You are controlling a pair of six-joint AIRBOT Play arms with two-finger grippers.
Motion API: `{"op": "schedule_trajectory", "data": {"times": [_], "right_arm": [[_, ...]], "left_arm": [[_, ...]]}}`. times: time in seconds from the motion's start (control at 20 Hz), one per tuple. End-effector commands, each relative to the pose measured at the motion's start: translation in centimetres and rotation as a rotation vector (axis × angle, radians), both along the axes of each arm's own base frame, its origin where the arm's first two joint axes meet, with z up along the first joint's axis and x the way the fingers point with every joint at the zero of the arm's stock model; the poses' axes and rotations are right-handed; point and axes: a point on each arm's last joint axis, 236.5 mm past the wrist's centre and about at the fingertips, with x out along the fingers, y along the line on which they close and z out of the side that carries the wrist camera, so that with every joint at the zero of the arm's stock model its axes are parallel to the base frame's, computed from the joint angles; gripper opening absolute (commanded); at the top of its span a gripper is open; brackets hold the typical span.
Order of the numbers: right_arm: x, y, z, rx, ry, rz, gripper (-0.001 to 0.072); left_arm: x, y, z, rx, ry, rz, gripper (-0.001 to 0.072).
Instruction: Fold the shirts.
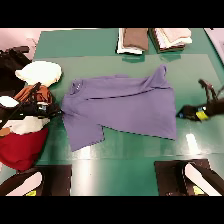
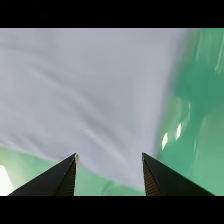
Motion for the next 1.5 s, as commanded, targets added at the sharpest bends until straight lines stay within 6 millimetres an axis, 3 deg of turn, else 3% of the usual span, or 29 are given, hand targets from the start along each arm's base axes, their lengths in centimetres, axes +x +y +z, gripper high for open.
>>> {"op": "schedule_trajectory", "data": {"times": [0.0,0.3,0.35,0.4,0.5,0.6,0.7,0.75,0.85,0.95,1.0,1.1,1.2,1.3,1.45], "right_arm": [[-5.1,-0.9,-4.0,0.074,0.143,-0.136,0.0482],[-4.9,2.6,-6.9,0.178,0.219,-0.095,0.0436],[-4.9,3.3,-7.3,0.171,0.227,-0.054,0.0389],[-4.9,3.9,-7.5,0.161,0.232,-0.013,0.0292],[-4.5,5.0,-7.4,0.136,0.206,0.068,0.0033],[-2.2,5.4,-5.4,0.087,0.096,0.139,0.0017],[1.6,5.1,-0.5,0.022,-0.092,0.174,0.0015],[3.7,4.8,3.0,-0.016,-0.206,0.184,0.0016],[7.5,4.0,12.3,-0.109,-0.479,0.188,0.0016],[9.2,3.1,23.1,-0.209,-0.761,0.166,0.0016],[9.1,2.7,28.4,-0.259,-0.889,0.15,0.0016],[7.3,2.2,37.0,-0.346,-1.079,0.122,0.0016],[4.8,1.7,43.5,-0.431,-1.217,0.088,0.0016],[2.4,1.4,48.1,-0.507,-1.315,0.055,0.0016],[0.2,0.9,51.1,-0.56,-1.361,-0.009,0.0015]], "left_arm": [[0.8,0.1,1.8,0.008,-0.055,-0.007,0.0021],[0.7,0.1,2.1,0.014,-0.063,-0.01,0.0022],[0.7,0.1,2.1,0.014,-0.062,-0.01,0.0022],[0.7,0.1,2.1,0.014,-0.062,-0.011,0.0021],[0.7,0.1,2.2,0.013,-0.063,-0.014,0.0021],[1.2,0.0,4.0,0.016,-0.099,-0.027,0.0021],[2.6,0.3,9.0,0.037,-0.239,-0.023,0.0021],[3.2,0.3,12.7,0.048,-0.332,-0.017,0.0021],[3.4,0.4,21.8,0.068,-0.546,0.001,0.0022],[1.5,0.1,31.9,0.102,-0.792,0.001,0.0022],[-0.2,-0.2,37.0,0.12,-0.917,0.002,0.0022],[-4.7,-0.8,45.6,0.146,-1.134,0.004,0.0022],[-9.5,-1.5,52.3,0.157,-1.31,0.008,0.0022],[-14.1,-2.2,57.3,0.153,-1.448,0.016,0.0022],[-18.7,-2.8,61.3,0.131,-1.57,0.034,0.0022]]}}
